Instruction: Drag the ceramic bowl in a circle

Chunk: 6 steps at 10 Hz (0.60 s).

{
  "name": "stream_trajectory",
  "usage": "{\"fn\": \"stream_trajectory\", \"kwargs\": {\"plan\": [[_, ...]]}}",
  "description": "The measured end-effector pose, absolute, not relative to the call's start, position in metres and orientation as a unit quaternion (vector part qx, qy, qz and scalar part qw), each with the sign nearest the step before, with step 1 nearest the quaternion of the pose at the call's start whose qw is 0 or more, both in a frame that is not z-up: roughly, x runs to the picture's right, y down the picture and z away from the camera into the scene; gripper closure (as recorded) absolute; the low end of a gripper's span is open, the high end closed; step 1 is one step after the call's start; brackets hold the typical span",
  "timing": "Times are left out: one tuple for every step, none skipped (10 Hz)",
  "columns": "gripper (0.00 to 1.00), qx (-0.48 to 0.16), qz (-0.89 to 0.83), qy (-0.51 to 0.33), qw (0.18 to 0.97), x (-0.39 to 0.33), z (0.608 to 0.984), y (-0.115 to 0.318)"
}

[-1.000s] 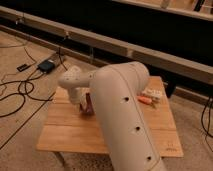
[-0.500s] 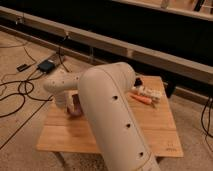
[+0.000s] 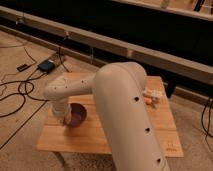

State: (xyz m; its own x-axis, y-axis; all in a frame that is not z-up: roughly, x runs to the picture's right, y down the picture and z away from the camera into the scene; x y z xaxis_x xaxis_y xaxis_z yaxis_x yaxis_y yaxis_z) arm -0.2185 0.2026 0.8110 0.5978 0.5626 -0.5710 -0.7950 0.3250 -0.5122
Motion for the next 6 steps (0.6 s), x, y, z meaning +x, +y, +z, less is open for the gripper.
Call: {"fn": "stream_trajectory", "kwargs": {"plan": [[1.00,-0.395,0.435,0.148,0.795,-0.210,0.812,0.202],[1.00,-0.392,0.447,0.151,0.790,-0.197,0.815,0.203],[1.00,-0.389,0.452,0.152,0.788,-0.191,0.817,0.203],[1.00,-0.386,0.455,0.153,0.788,-0.184,0.821,0.204],[0.96,-0.383,0.458,0.154,0.787,-0.178,0.825,0.206],[0.95,-0.381,0.458,0.154,0.788,-0.176,0.826,0.206]]}}
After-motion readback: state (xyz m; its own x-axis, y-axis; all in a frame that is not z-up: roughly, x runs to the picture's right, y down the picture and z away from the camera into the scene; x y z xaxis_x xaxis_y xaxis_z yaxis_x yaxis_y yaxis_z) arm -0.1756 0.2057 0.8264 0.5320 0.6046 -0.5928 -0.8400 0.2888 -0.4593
